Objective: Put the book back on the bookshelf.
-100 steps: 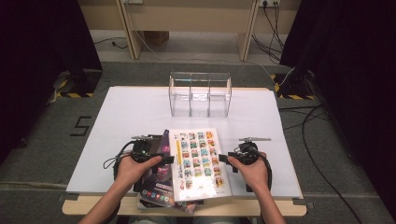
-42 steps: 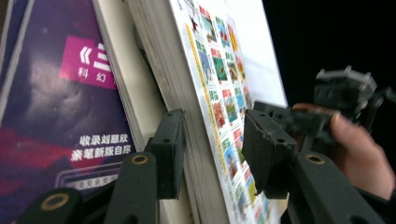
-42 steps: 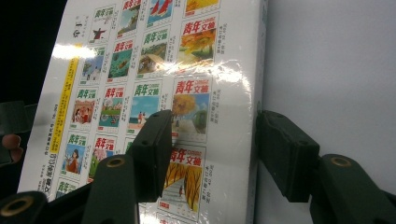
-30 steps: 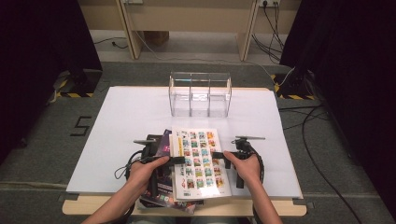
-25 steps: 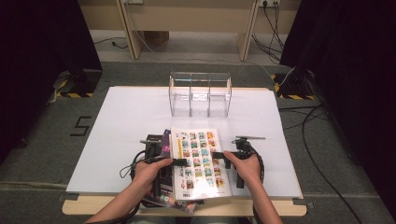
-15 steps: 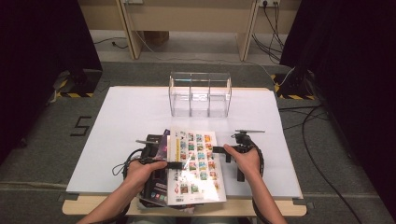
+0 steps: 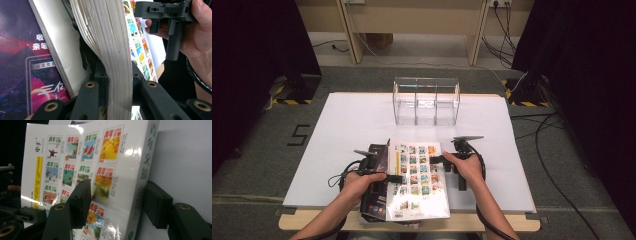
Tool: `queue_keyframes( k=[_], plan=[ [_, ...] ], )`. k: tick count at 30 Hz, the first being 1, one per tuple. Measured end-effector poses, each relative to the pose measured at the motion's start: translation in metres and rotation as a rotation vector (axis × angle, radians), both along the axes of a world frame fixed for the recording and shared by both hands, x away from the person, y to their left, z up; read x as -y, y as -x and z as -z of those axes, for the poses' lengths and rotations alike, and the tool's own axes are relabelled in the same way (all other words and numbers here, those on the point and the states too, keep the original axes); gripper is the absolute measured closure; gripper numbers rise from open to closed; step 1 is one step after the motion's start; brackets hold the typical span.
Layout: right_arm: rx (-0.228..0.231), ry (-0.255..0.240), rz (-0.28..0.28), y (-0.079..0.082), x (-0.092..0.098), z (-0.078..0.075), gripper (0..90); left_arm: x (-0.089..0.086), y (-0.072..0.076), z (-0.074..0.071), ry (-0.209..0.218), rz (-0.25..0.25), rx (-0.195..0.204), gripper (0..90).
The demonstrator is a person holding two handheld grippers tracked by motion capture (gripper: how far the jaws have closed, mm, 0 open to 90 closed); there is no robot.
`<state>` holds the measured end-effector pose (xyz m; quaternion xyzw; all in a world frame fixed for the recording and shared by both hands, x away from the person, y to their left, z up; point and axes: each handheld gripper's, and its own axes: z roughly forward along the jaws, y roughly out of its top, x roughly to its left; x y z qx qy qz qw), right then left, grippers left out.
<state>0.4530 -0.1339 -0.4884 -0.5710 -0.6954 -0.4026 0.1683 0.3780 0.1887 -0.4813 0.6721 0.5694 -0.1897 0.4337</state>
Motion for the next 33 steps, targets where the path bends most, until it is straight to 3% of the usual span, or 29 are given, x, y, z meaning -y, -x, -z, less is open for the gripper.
queue_keyframes(
  k=[5,8,9,11,14,19,27,29,30,31,33],
  plan=[
    [-0.010,0.020,0.005,0.000,0.002,-0.007,52.3,0.002,-0.002,-0.003,-0.023,0.011,-0.008,75.0],
    [0.019,0.040,0.008,0.004,0.002,-0.016,56.8,0.002,-0.004,-0.003,-0.022,0.014,-0.021,74.4],
    [0.049,0.030,0.006,0.007,0.003,-0.024,62.4,0.002,-0.005,-0.003,-0.022,0.009,-0.031,73.9],
    [0.078,0.010,-0.011,0.010,0.003,-0.033,64.2,0.002,-0.006,-0.002,-0.021,0.007,-0.042,73.4],
    [0.085,0.000,-0.034,0.010,0.001,-0.041,66.1,0.002,-0.008,-0.003,-0.037,0.021,-0.039,73.6],
    [0.048,0.002,-0.072,0.006,-0.008,-0.037,57.3,0.002,-0.008,-0.002,-0.033,0.018,-0.047,73.7],
    [0.033,0.063,-0.093,0.002,-0.011,-0.027,59.4,0.001,-0.008,-0.002,-0.029,0.020,-0.050,73.5],
    [0.003,0.027,-0.073,0.000,-0.009,-0.024,66.0,0.001,-0.008,-0.001,-0.025,0.018,-0.049,73.4],
    [-0.006,-0.019,-0.065,0.000,-0.007,-0.024,69.0,0.000,-0.008,-0.001,-0.021,0.015,-0.049,73.2],
    [-0.002,-0.054,-0.058,0.001,-0.005,-0.025,69.9,0.000,-0.007,0.000,-0.016,0.012,-0.049,72.7],
    [0.025,-0.060,-0.079,0.003,-0.006,-0.029,70.2,-0.001,-0.006,0.000,-0.013,0.013,-0.031,71.7]
  ],
)
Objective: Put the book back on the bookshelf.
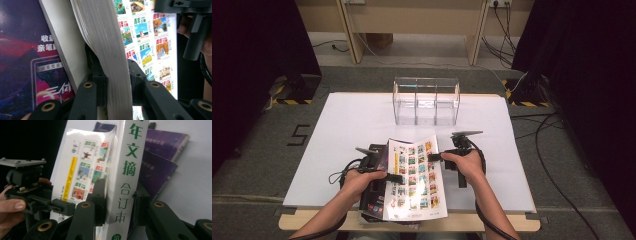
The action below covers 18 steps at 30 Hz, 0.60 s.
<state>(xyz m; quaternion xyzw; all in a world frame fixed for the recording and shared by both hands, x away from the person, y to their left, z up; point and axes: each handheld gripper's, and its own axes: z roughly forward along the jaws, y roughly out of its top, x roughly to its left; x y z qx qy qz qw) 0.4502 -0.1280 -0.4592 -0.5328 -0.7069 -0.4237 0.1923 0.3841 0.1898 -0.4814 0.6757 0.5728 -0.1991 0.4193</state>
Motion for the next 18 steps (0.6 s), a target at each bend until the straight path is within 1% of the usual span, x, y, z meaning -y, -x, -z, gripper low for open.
queue_keyframes(
  k=[1,2,3,4,5,6,7,8,9,11,12,13,14,15,16,17,18],
  plan=[
    [0.000,0.000,0.000,0.000,0.000,0.000,70.2,0.000,0.000,0.000,0.000,0.000,0.000,71.1],
    [0.025,-0.007,-0.002,0.003,-0.001,-0.007,71.0,-0.002,0.001,0.000,0.012,0.000,0.010,69.5],
    [0.025,-0.007,-0.002,0.003,-0.001,-0.007,71.0,-0.003,0.001,0.000,0.027,-0.006,0.012,69.5],
    [0.052,-0.022,-0.002,0.005,-0.001,-0.014,72.4,-0.006,0.003,0.000,0.046,-0.020,0.014,64.6],
    [0.052,-0.022,-0.002,0.005,-0.001,-0.014,72.4,-0.006,0.003,0.000,0.046,-0.020,0.014,61.8],
    [0.058,-0.035,0.002,0.006,0.000,-0.017,73.1,-0.008,0.005,-0.002,0.043,-0.030,0.029,61.8],
    [0.078,-0.055,0.006,0.008,0.001,-0.023,73.5,-0.011,0.007,-0.003,0.028,-0.037,0.059,57.8],
    [0.098,-0.058,0.003,0.009,0.001,-0.029,73.6,-0.016,0.009,-0.006,-0.006,-0.047,0.100,55.8],
    [0.135,-0.059,0.012,0.013,0.003,-0.040,73.7,-0.022,0.012,-0.010,-0.028,-0.075,0.139,54.0],
    [0.165,-0.048,0.018,0.016,0.004,-0.049,73.6,-0.034,0.016,-0.016,-0.017,-0.117,0.173,53.5],
    [0.189,-0.018,0.034,0.018,0.005,-0.055,73.7,-0.038,0.018,-0.020,-0.027,-0.135,0.196,53.2],
    [0.189,-0.018,0.034,0.018,0.005,-0.055,73.7,-0.038,0.018,-0.020,-0.027,-0.135,0.196,52.1],
    [0.225,-0.006,0.052,0.020,0.010,-0.062,73.7,-0.046,0.022,-0.024,-0.059,-0.157,0.243,50.9],
    [0.225,-0.006,0.052,0.020,0.010,-0.062,73.7,-0.046,0.022,-0.024,-0.059,-0.157,0.243,50.0],
    [0.235,-0.003,0.058,0.021,0.011,-0.065,73.7,-0.051,0.025,-0.025,-0.073,-0.178,0.268,50.0],
    [0.255,0.003,0.071,0.023,0.013,-0.070,73.7,-0.054,0.027,-0.026,-0.083,-0.192,0.285,49.5],
    [0.293,0.026,0.092,0.026,0.015,-0.076,73.7,-0.058,0.029,-0.026,-0.099,-0.204,0.306,49.0]
  ],
)
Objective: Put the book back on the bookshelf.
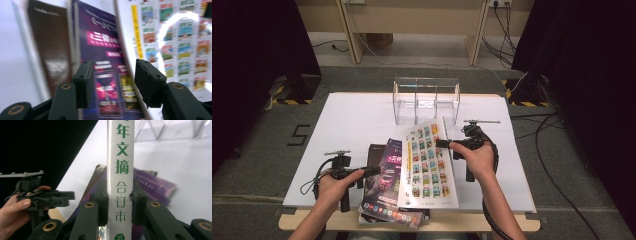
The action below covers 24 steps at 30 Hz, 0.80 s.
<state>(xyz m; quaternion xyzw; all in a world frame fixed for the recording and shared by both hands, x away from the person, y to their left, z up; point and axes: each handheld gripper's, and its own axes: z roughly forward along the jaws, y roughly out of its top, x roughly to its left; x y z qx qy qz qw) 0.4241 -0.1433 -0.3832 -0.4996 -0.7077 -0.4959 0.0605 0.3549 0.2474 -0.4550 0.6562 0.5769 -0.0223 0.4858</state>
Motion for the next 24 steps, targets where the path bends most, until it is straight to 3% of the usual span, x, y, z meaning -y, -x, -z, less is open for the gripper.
queue_keyframes(
  k=[1,2,8,14,17,20,24],
  plan=[
    [0.000,0.000,0.000,0.000,0.000,0.000,73.7,-0.003,0.002,0.000,-0.017,-0.017,0.021,49.0],
    [0.034,0.018,0.026,0.002,0.002,-0.005,73.7,-0.007,0.006,0.000,-0.052,-0.043,0.057,48.6],
    [0.102,0.037,0.078,0.008,0.007,-0.017,73.8,-0.012,0.013,0.004,-0.106,-0.078,0.126,48.5],
    [0.187,0.044,0.148,0.012,0.015,-0.034,73.9,-0.012,0.021,0.010,-0.120,-0.091,0.170,48.8],
    [0.205,0.048,0.167,0.013,0.017,-0.040,73.9,-0.013,0.023,0.012,-0.118,-0.098,0.182,48.9],
    [0.267,0.071,0.226,0.013,0.022,-0.053,73.9,-0.014,0.025,0.014,-0.131,-0.112,0.208,49.0],
    [0.305,0.088,0.263,0.011,0.025,-0.062,73.9,-0.016,0.027,0.014,-0.146,-0.117,0.220,49.0]
  ],
)
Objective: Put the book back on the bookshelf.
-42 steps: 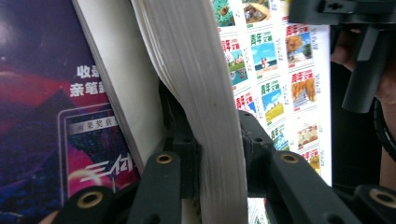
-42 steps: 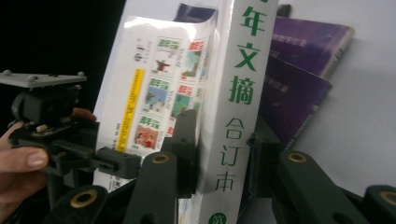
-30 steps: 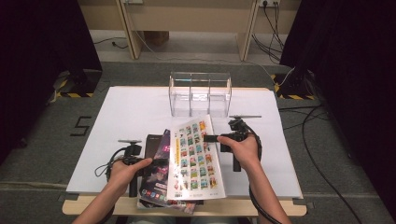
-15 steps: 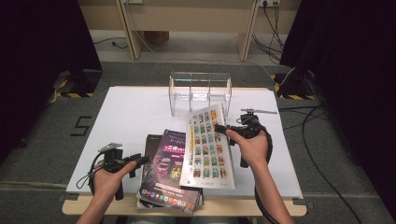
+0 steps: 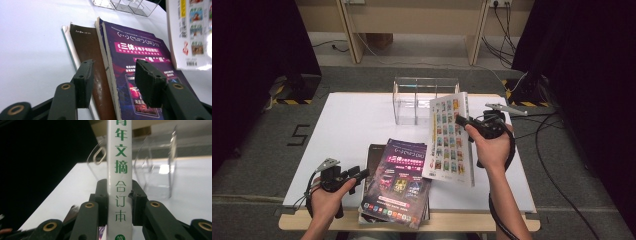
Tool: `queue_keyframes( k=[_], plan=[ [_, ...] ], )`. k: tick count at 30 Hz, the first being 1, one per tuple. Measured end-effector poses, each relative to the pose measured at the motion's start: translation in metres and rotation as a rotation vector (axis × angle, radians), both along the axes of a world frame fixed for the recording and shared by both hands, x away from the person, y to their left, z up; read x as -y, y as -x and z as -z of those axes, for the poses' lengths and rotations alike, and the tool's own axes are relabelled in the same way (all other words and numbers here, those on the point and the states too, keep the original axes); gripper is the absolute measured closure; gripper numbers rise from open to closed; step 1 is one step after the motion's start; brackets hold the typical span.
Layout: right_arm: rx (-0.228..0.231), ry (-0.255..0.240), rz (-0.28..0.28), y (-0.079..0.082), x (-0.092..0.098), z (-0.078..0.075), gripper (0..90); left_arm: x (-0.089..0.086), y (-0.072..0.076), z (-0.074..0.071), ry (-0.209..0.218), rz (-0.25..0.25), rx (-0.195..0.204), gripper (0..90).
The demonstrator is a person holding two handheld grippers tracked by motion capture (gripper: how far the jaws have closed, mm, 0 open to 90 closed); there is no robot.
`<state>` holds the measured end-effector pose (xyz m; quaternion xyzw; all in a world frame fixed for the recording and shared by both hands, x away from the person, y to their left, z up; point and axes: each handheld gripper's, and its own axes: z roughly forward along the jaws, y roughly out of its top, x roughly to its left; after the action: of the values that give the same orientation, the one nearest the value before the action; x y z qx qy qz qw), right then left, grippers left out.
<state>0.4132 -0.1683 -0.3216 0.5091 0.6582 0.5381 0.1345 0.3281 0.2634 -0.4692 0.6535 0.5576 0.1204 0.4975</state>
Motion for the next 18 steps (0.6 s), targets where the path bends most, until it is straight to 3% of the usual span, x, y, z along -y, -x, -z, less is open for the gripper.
queue_keyframes(
  k=[2,6,9,14,18],
  plan=[
    [0.028,0.030,0.032,-0.006,0.001,-0.010,73.9,-0.003,0.001,0.000,0.001,-0.011,0.007,49.0],
    [0.052,0.041,0.073,-0.019,0.002,-0.017,73.9,-0.005,0.001,0.003,0.004,-0.016,0.003,49.0],
    [0.055,0.029,0.090,-0.025,0.003,-0.019,73.9,-0.005,0.002,0.005,0.004,-0.016,-0.005,49.0],
    [0.063,0.058,0.143,-0.038,0.007,-0.021,73.9,-0.006,0.001,0.010,-0.003,-0.013,-0.014,48.9],
    [0.052,0.030,0.174,-0.048,0.016,-0.021,73.9,-0.006,0.000,0.010,-0.002,-0.014,-0.015,48.9]
  ],
)
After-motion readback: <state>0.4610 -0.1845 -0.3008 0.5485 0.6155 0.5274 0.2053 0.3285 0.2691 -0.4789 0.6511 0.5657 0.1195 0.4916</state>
